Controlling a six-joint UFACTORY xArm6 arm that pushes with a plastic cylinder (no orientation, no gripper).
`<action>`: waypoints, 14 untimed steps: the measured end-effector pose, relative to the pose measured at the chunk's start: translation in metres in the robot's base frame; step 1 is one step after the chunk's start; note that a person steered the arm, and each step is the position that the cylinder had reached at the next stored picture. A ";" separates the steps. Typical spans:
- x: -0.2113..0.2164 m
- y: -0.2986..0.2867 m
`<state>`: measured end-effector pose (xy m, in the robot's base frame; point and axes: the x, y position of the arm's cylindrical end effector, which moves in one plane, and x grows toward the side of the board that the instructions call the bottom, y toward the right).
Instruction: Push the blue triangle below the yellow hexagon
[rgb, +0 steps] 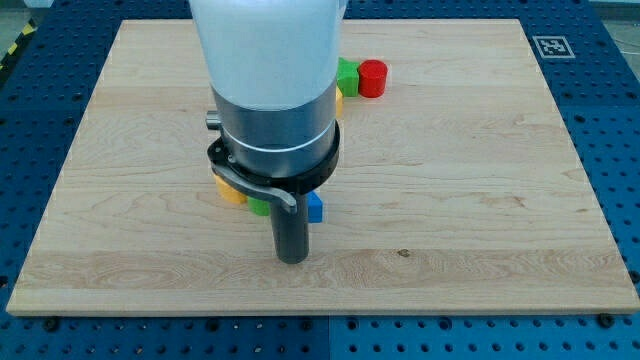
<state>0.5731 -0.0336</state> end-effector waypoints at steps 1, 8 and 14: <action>0.002 0.000; 0.005 -0.001; -0.037 0.003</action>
<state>0.5366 -0.0306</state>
